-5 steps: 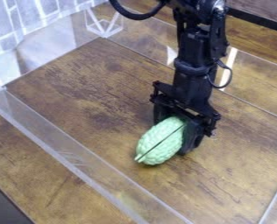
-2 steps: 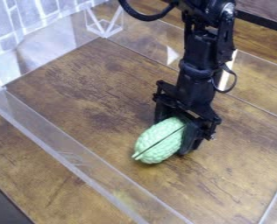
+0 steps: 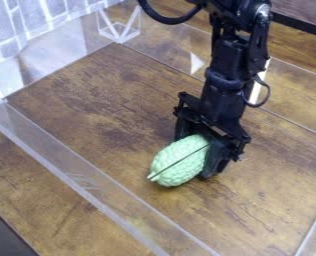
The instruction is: Put the white object in the blue tray
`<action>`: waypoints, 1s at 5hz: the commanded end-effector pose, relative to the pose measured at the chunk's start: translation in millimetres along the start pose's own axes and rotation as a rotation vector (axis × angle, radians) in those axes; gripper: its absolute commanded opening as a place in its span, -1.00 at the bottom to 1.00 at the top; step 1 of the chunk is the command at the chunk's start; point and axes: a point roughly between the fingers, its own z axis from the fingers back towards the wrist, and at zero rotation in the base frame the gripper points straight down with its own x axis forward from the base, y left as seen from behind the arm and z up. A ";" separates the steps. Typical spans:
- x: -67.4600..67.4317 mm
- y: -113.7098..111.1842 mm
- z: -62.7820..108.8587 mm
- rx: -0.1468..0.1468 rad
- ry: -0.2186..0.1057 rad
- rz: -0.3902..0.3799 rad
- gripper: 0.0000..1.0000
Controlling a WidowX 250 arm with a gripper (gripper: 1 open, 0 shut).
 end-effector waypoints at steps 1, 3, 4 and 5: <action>-1.9 -6.8 -1.5 0.000 0.021 -0.038 -1.00; -3.6 -11.0 -2.0 -0.004 0.045 -0.057 -1.00; -4.5 -13.0 -2.0 -0.007 0.055 -0.067 -1.00; -5.4 -15.0 -1.9 -0.009 0.061 -0.077 -1.00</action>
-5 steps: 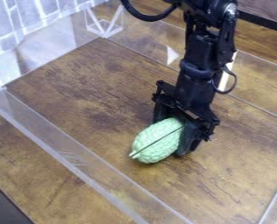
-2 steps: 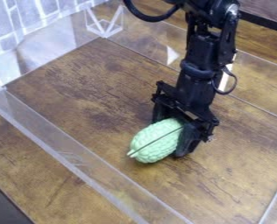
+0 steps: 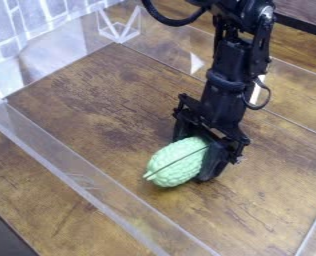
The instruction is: Put the white object in the blue tray
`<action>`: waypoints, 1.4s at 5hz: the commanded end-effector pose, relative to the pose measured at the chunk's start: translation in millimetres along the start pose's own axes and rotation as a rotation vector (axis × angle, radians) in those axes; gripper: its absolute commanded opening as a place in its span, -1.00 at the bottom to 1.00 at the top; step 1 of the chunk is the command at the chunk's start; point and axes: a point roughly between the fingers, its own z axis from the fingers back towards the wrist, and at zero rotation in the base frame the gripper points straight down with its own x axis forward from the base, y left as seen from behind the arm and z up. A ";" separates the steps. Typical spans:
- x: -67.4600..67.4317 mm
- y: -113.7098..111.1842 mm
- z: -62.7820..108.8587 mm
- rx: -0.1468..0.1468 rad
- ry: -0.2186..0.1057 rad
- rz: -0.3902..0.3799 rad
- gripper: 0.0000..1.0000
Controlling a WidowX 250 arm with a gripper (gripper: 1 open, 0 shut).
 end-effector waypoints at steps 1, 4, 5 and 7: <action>-1.0 -12.8 -0.2 -0.003 0.007 -0.056 -1.00; -3.3 -19.0 -0.8 -0.015 0.013 -0.086 -1.00; -4.1 -21.0 -1.2 -0.018 0.014 -0.096 -1.00; -5.3 -24.8 -1.6 -0.024 0.019 -0.114 -1.00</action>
